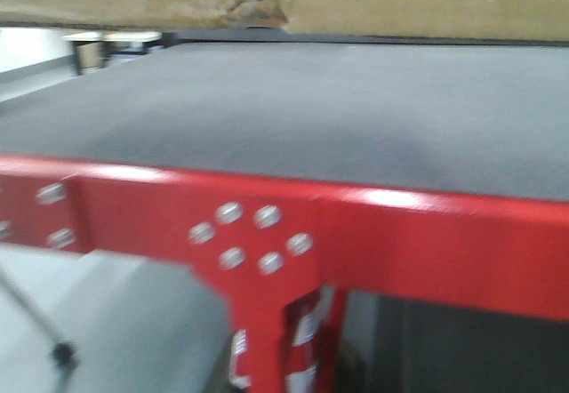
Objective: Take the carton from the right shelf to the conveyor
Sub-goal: 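Lower the held carton onto the grey conveyor belt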
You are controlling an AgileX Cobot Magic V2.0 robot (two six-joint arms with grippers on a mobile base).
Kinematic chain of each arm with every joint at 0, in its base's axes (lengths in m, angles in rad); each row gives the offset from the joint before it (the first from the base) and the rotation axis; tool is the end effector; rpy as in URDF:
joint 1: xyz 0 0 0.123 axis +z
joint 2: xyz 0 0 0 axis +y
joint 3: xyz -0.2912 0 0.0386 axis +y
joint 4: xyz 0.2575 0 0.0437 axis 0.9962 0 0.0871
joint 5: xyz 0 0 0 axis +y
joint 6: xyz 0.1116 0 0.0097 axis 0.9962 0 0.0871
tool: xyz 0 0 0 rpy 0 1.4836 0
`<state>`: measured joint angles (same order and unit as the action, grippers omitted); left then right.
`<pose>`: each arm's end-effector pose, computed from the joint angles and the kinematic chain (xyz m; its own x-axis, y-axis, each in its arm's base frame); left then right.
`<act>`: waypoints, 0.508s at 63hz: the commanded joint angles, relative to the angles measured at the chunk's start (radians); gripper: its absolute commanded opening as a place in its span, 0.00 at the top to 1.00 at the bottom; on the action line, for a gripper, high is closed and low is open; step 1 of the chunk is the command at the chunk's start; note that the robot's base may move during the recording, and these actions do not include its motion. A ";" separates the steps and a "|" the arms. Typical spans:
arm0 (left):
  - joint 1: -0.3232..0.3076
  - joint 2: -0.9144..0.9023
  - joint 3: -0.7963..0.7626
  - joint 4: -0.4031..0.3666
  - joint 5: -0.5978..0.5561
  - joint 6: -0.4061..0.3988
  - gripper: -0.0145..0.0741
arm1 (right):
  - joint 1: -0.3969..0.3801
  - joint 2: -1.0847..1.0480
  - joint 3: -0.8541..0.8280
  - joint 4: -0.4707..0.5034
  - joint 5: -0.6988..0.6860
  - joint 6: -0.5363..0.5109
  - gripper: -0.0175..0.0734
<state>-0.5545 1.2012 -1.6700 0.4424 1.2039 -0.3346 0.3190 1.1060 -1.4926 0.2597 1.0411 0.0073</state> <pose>0.2146 -0.0803 0.5047 -0.5161 0.1411 -0.8448 0.1210 0.9885 0.0912 0.2001 0.0922 0.4808 -0.5613 -0.0413 -0.8266 -0.4103 0.8813 0.2345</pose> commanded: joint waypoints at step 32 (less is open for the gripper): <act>0.009 -0.016 -0.006 0.128 0.017 0.009 0.85 | -0.007 -0.010 -0.004 -0.033 -0.030 -0.016 0.88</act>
<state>-0.5545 1.2018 -1.6700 0.4506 1.2018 -0.3346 0.3190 1.1095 -1.4926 0.2620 1.0391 0.0073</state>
